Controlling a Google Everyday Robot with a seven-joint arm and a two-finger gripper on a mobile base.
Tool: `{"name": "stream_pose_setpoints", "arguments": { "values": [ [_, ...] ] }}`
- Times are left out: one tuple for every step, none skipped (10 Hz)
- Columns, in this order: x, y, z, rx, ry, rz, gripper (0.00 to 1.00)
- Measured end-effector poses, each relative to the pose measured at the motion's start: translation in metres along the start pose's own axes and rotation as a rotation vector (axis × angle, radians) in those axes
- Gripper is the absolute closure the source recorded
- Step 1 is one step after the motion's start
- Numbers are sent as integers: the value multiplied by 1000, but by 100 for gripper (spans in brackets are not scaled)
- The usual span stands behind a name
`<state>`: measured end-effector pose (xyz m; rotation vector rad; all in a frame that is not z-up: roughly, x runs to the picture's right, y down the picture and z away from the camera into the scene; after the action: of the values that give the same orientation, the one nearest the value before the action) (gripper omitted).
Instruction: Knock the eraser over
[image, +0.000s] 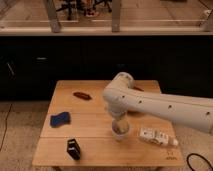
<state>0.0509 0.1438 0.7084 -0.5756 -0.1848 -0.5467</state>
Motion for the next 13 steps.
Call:
{"name": "stream_pose_setpoints", "arguments": {
  "values": [
    [0, 0, 1, 2, 1, -6, 20],
    [-1, 0, 1, 4, 2, -10, 20],
    [-1, 0, 2, 4, 3, -13, 20],
    [-3, 0, 3, 5, 3, -19, 20],
    [-3, 1, 4, 7, 5, -25, 20],
    [-3, 1, 4, 8, 6, -30, 20],
    [-3, 2, 5, 9, 6, -32, 20],
    [-3, 2, 4, 12, 8, -35, 20],
    [-3, 3, 5, 13, 8, -37, 20],
    [-4, 4, 5, 14, 8, -39, 20],
    [-4, 5, 5, 16, 9, -43, 20],
    [-4, 6, 5, 18, 11, -46, 20],
    [-4, 7, 5, 19, 12, -49, 20]
  ]
}}
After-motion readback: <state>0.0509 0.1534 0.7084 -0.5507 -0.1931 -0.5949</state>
